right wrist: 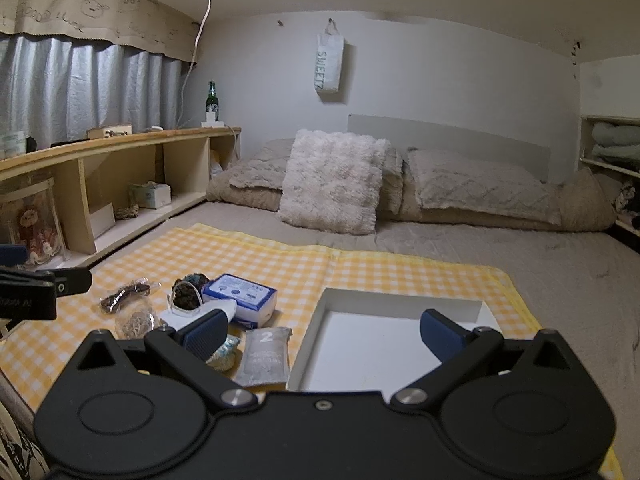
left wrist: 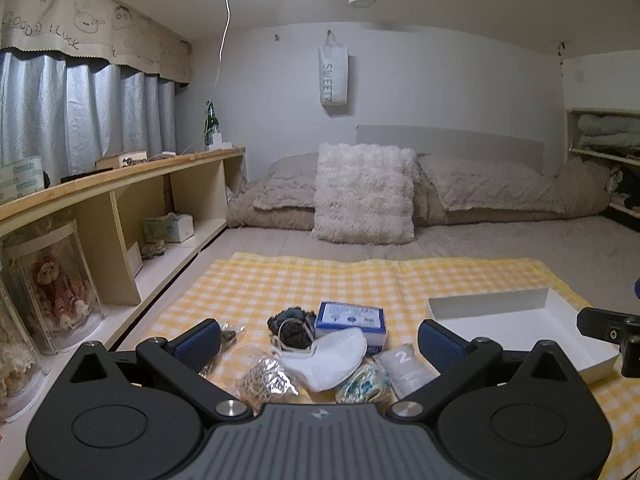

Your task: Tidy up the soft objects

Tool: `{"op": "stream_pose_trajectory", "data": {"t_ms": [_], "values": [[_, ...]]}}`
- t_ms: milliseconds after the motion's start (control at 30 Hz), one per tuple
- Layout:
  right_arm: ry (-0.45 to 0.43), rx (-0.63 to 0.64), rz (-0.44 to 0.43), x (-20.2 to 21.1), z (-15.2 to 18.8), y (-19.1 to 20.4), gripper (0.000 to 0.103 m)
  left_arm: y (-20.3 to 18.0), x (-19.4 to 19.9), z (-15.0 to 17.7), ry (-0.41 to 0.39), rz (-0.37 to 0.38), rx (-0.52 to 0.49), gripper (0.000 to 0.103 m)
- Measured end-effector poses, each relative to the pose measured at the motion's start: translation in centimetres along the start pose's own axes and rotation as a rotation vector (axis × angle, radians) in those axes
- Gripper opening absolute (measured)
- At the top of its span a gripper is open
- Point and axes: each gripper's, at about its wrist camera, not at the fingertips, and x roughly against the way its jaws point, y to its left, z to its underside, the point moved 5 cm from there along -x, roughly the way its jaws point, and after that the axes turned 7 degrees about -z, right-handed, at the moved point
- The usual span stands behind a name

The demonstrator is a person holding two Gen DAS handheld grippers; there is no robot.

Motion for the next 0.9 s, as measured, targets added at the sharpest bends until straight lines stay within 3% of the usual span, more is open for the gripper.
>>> {"op": "stream_pose_trajectory", "data": {"t_ms": [267,500,633,767,900], "values": [[-0.06,0.02,-0.075,0.5,-3.3,-0.3,0.103,0.8,0.3,-2.7,-0.105,-0.018,0.0,0.103],[-0.075,0.086,-0.145,-1.5,-7.5,0.3,0.103,1.7,-0.2,-7.1,-0.205,-0.128,-0.024,0.103],[-0.06,0.065,-0.174,-3.8,-9.8,0.2,0.103,2.6,-1.5,-9.4,-0.216,-0.234,0.019,0.103],[-0.04,0.034,-0.175,-6.7,-11.8,0.0,0.103,3.1,-3.8,-11.2,-0.207,-0.193,0.038,0.103],[-0.058,-0.014,-0.174,-10.1,-13.2,-0.2,0.103,2.7,-7.6,-11.4,-0.107,-0.142,0.003,0.103]]}}
